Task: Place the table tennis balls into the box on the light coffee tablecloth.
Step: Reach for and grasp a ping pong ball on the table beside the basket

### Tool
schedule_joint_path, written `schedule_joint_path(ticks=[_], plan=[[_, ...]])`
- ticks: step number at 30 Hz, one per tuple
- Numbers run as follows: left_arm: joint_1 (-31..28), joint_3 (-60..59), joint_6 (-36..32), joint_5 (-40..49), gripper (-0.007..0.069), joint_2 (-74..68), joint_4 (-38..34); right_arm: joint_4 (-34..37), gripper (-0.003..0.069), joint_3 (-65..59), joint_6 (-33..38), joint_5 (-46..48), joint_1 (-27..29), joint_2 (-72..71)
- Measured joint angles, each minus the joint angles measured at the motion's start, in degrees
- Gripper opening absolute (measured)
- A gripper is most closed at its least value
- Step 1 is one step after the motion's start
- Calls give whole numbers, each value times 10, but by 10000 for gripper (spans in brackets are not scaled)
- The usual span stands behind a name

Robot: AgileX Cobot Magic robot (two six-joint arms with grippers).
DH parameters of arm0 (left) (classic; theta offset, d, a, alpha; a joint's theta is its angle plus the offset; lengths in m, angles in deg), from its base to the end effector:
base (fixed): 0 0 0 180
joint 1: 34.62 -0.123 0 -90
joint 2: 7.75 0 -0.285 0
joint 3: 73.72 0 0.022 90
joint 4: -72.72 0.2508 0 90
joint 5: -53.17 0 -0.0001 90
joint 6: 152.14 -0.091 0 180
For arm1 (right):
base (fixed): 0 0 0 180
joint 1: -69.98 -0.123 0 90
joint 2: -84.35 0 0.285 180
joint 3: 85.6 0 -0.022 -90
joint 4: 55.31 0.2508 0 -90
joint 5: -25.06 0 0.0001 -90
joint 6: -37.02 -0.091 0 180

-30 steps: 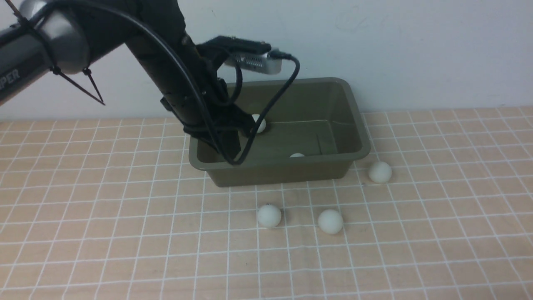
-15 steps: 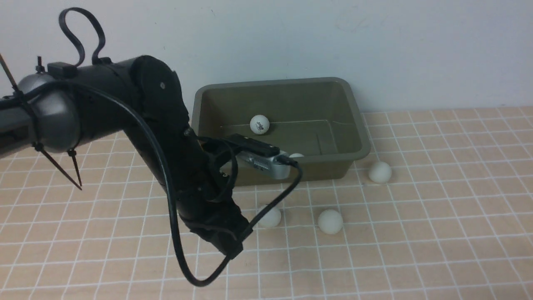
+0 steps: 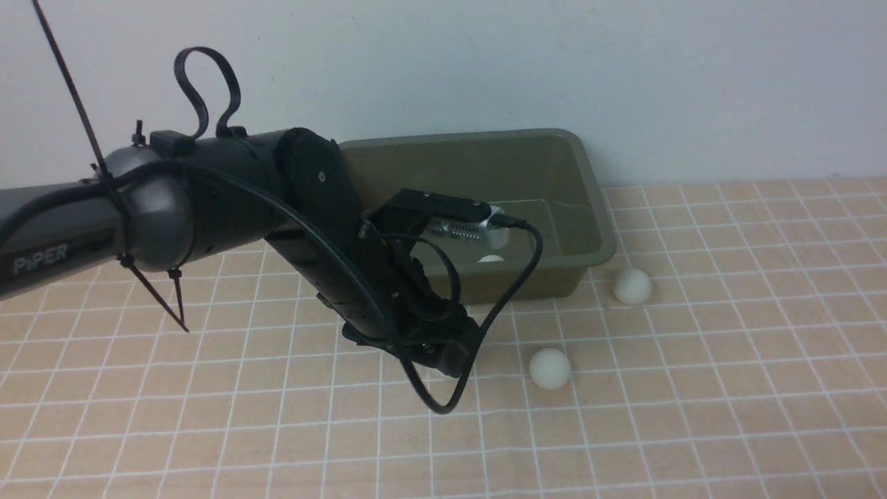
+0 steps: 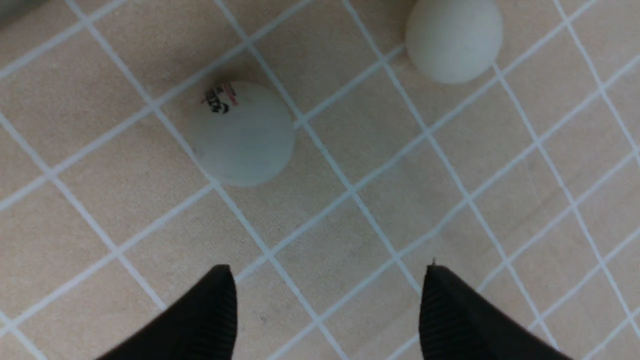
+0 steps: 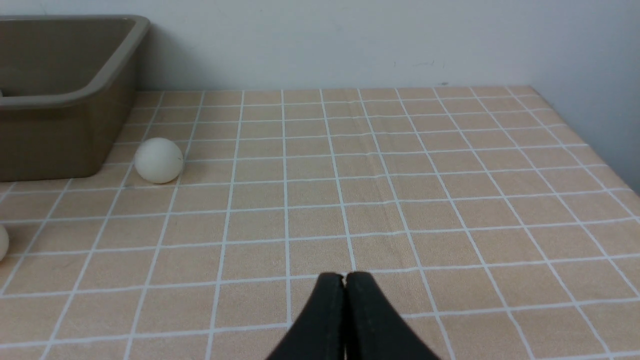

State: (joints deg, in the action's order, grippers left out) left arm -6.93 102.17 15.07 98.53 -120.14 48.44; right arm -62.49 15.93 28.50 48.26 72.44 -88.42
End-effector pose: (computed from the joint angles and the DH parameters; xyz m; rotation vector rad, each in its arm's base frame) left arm 0.3184 -0.1972 0.2129 0.6367 2.7538 -0.5507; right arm 0.0515 -0.0067 0.1703 0.1059 1.8948 -0.0532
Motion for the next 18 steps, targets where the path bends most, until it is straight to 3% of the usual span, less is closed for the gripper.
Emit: schedule_joint_path(ticks=[18], plan=[[0, 1, 4, -120, 424, -86, -4, 0, -14, 0, 0, 0, 0, 0]])
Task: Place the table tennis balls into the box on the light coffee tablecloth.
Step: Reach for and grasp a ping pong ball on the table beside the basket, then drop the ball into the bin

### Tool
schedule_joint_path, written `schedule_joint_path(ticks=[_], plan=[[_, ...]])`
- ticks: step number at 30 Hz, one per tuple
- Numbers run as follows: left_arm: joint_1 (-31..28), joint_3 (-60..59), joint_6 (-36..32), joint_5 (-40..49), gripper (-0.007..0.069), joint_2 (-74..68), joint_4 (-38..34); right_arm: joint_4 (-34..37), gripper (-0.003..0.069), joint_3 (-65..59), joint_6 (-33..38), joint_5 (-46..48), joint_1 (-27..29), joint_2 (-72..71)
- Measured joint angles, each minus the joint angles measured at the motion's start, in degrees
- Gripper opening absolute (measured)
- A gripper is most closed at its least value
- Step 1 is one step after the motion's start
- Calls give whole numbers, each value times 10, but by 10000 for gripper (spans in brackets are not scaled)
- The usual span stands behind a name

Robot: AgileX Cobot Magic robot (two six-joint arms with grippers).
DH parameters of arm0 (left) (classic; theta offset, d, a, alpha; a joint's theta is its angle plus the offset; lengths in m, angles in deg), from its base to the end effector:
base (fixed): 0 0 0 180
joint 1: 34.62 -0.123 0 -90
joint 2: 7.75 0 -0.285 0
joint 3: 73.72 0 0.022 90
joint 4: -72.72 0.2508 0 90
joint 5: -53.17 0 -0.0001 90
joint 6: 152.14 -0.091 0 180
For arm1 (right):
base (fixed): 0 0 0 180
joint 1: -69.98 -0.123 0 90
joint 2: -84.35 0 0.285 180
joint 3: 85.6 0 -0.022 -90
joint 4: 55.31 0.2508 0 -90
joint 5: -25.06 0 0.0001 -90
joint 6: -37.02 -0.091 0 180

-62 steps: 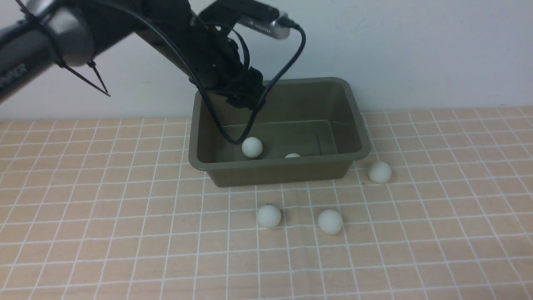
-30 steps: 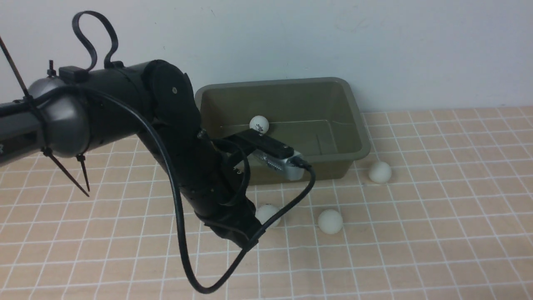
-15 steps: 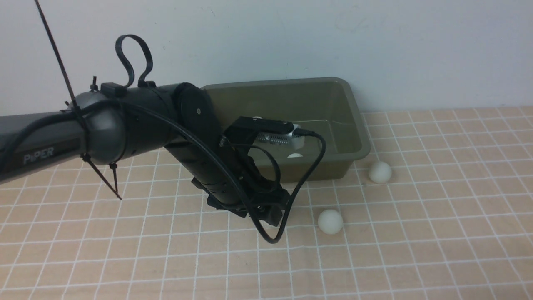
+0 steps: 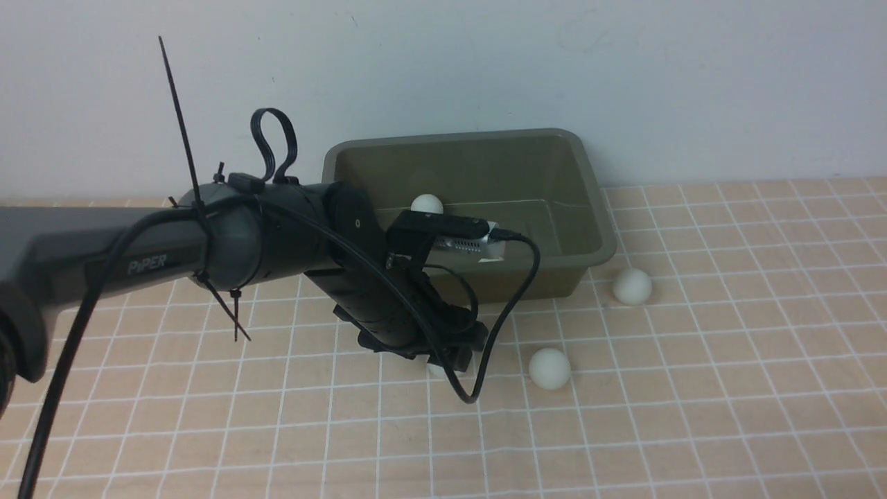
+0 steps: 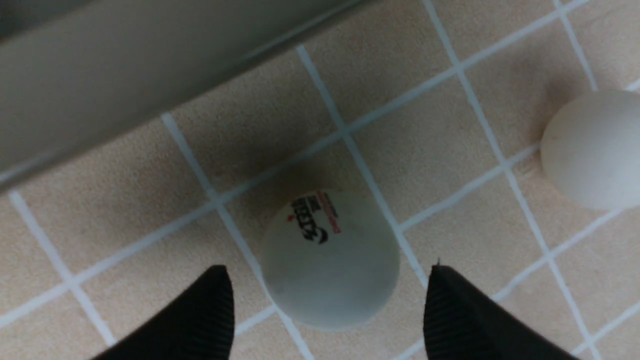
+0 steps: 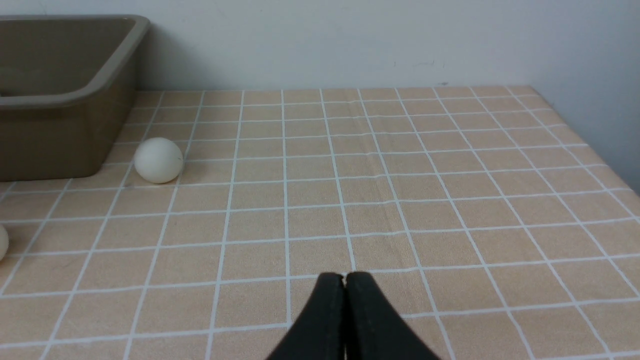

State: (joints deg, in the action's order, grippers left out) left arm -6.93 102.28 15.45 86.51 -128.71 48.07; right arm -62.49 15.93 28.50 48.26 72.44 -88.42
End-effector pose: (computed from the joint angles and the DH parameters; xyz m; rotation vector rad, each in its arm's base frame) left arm 0.3453 -0.2048 0.1609 0.5283 2.7213 -0.4905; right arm 0.0515 -0.0067 0.1703 0.1059 1.8948 -0.0532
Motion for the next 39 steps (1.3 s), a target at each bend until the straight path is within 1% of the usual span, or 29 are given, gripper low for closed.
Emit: schedule_joint_path(ticks=[3, 5, 7, 11, 17, 20, 26, 29, 32, 34, 39], plan=[[1, 0, -16, -6, 402, -9, -3, 0, -14, 0, 0, 0, 0, 0], [3, 0, -25, -13, 358, -12, -5, 0, -14, 0, 0, 0, 0, 0], [9, 0, -41, -23, 294, -13, -6, 0, -14, 0, 0, 0, 0, 0], [16, 0, -69, -24, 298, -13, -12, 0, -14, 0, 0, 0, 0, 0], [16, 0, -79, 7, 298, -9, -14, 0, -14, 0, 0, 0, 0, 0], [16, 0, -87, 46, 298, 8, -14, 0, -14, 0, 0, 0, 0, 0], [16, 20, -154, 170, 298, 99, -26, 0, -14, 0, 0, 0, 0, 0], [16, 32, -181, 187, 298, 132, -37, 0, -14, 0, 0, 0, 0, 0], [15, 54, -207, 172, 298, 149, -33, -1, -14, 0, 0, 0, 0, 0], [11, 71, -209, 147, 298, 147, -27, -1, -14, 0, 0, 0, 0, 0], [-27, 103, -200, 67, 298, 115, -18, 0, -14, 0, 0, 0, 0, 0]])
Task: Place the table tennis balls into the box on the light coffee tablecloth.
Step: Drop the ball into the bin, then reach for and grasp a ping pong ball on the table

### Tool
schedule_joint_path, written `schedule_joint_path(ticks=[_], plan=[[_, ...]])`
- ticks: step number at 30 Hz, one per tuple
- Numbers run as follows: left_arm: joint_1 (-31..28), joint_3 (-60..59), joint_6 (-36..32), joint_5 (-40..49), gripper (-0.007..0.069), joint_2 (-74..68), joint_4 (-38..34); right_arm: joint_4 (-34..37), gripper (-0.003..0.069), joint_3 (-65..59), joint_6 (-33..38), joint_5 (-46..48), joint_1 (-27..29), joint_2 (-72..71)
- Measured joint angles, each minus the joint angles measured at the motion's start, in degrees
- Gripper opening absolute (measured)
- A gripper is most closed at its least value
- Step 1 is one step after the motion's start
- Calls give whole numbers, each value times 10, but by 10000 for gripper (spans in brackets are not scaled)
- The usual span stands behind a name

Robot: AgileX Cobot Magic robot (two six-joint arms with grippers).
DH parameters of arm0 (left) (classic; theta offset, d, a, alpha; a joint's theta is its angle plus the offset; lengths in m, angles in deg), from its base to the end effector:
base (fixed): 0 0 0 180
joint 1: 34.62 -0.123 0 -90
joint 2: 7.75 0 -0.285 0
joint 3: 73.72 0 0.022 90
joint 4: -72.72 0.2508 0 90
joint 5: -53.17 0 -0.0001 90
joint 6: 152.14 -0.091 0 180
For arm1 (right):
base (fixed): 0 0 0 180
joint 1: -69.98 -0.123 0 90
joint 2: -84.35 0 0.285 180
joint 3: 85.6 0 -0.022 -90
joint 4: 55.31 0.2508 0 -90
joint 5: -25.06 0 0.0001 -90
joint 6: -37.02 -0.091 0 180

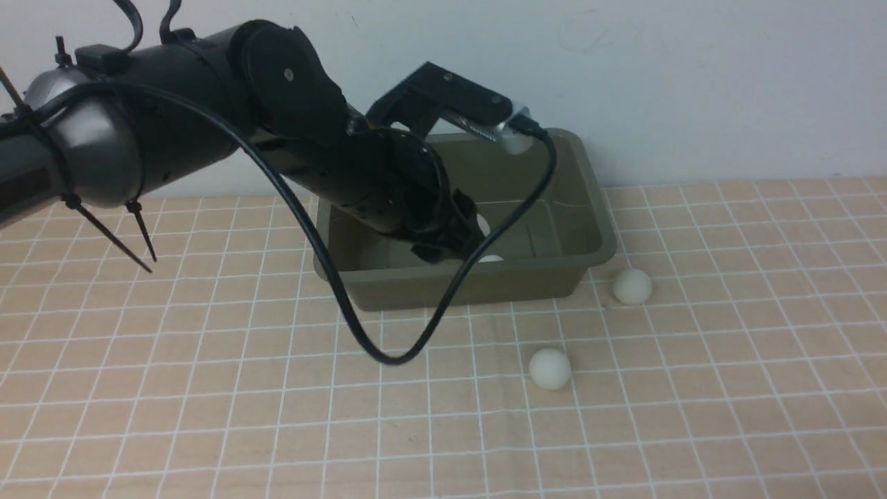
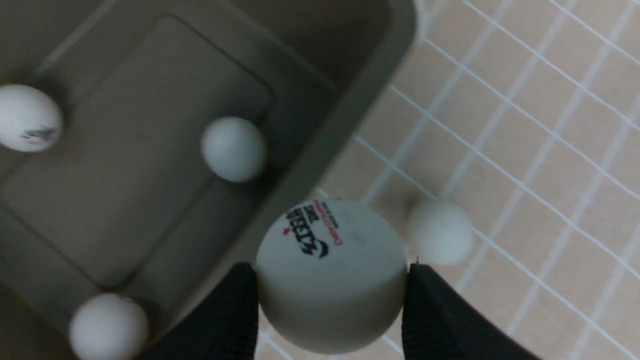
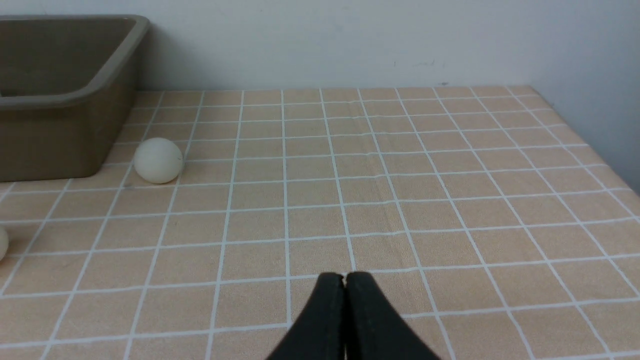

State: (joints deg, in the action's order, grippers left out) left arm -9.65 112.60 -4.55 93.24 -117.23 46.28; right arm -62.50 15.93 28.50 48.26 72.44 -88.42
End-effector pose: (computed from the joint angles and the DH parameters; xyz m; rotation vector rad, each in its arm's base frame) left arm 0.3516 -0.1926 0.2890 0.8902 2.2820 -0.4590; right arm 0.0515 -0.0067 0.1703 0.1058 1.8948 -0.0534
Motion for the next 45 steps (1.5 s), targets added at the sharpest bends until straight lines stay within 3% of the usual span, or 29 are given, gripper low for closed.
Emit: schedule_joint_path(ticks=[9, 12, 17, 21, 24, 27, 30, 35, 45], plan=[[-78, 89, -49, -31, 298, -126, 4, 0, -14, 0, 0, 0, 0, 0], [-94, 131, -54, 14, 315, -160, 6, 0, -14, 0, 0, 0, 0, 0], [-98, 202, -35, 116, 409, -160, 24, 0, -14, 0, 0, 0, 0, 0], [-98, 279, 6, 210, 405, -139, 38, 0, -14, 0, 0, 0, 0, 0], [-98, 349, 66, 284, 350, -116, 65, 0, -14, 0, 0, 0, 0, 0], [-98, 394, 105, 305, 245, -95, 109, 0, -14, 0, 0, 0, 0, 0], [-98, 392, 135, 314, 105, -69, 157, 0, -14, 0, 0, 0, 0, 0], [-98, 337, 154, 315, -50, -9, 172, 0, -14, 0, 0, 0, 0, 0], [-98, 90, 146, 317, -69, 216, 182, 0, -14, 0, 0, 0, 0, 0]])
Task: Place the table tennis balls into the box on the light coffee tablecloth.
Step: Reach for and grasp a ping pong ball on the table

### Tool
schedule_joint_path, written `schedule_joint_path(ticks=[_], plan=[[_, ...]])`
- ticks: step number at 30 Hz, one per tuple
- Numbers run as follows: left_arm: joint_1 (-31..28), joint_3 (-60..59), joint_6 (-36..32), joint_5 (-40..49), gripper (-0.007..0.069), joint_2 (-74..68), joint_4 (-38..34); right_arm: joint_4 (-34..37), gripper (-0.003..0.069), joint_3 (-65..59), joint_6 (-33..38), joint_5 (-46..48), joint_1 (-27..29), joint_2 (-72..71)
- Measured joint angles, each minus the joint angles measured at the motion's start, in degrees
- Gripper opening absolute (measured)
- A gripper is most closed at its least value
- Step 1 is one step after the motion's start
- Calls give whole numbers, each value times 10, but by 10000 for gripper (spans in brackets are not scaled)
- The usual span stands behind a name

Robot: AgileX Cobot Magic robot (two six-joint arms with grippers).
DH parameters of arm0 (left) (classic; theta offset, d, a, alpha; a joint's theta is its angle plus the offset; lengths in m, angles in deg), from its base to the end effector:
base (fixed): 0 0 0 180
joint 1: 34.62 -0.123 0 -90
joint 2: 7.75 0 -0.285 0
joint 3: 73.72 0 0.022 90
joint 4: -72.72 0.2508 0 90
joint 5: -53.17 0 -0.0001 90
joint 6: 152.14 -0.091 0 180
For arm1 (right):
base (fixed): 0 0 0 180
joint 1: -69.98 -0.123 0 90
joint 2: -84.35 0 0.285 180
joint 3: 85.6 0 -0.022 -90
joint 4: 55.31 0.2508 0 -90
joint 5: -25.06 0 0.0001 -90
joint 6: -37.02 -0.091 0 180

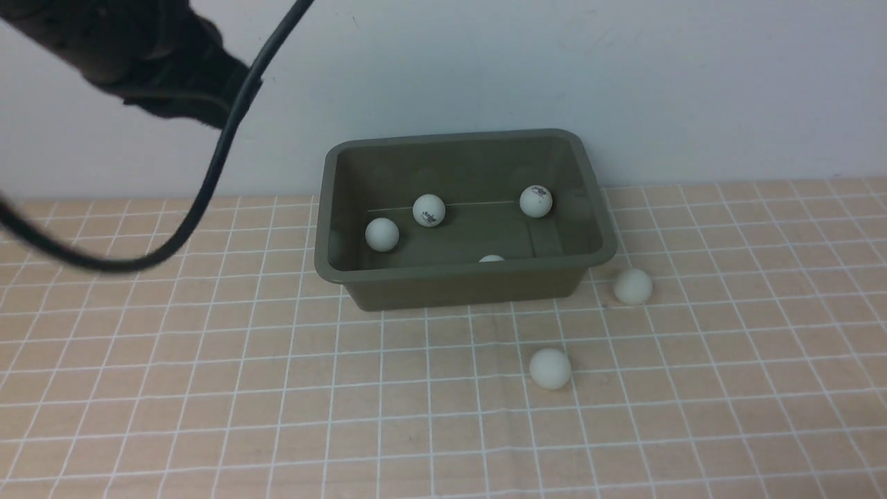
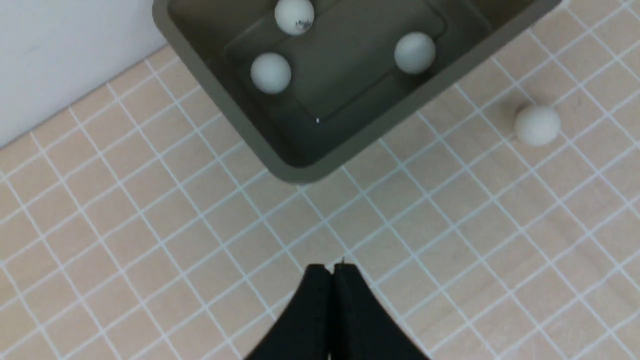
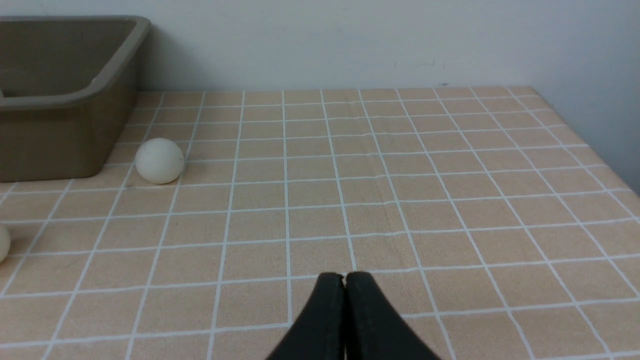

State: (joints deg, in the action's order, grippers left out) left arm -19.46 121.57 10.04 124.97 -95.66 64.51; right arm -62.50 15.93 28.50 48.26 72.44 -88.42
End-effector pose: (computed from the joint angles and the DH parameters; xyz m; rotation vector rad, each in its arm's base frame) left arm 0.2622 -0.0838 0.4305 0.7121 2.4102 -0.1706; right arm 0.0515 -0.0067 0.1703 0.1058 1.8948 -0.0534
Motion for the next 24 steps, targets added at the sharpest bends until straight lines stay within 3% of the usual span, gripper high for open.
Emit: schedule_joint_path(ticks=[9, 14, 21, 24], plan=[[0, -148, 34, 2, -69, 102, 66, 0, -14, 0, 0, 0, 0, 0], [0, -178, 37, 0, -69, 129, 42, 0, -14, 0, 0, 0, 0, 0], [0, -179, -20, 0, -69, 138, -49, 0, -14, 0, 0, 0, 0, 0], [0, -179, -24, 0, -69, 138, -47, 0, -14, 0, 0, 0, 0, 0]])
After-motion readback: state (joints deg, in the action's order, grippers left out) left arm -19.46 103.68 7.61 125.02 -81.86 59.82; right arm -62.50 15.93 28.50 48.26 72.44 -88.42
